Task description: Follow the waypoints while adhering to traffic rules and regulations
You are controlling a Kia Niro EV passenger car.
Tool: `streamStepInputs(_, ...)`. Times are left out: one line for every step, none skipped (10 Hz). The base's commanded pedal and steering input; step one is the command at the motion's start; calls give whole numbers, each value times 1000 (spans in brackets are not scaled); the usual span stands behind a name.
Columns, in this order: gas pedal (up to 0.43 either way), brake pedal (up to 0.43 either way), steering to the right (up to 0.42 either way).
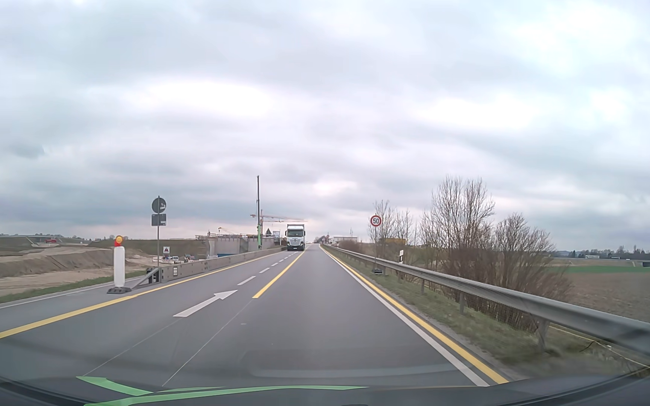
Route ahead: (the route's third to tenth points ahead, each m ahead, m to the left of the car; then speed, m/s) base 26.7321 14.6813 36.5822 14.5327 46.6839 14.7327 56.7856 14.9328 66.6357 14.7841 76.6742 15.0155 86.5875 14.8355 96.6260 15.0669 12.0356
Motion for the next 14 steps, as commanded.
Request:
streamStepInputs(157,0,4)
streamStepInputs(157,0,3)
streamStepInputs(157,0,1)
streamStepInputs(157,0,0)
streamStepInputs(157,0,0)
streamStepInputs(157,0,0)
streamStepInputs(157,0,0)
streamStepInputs(157,0,0)
streamStepInputs(157,0,0)
streamStepInputs(157,0,0)
streamStepInputs(157,0,0)
streamStepInputs(157,0,0)
streamStepInputs(157,0,0)
streamStepInputs(157,0,0)
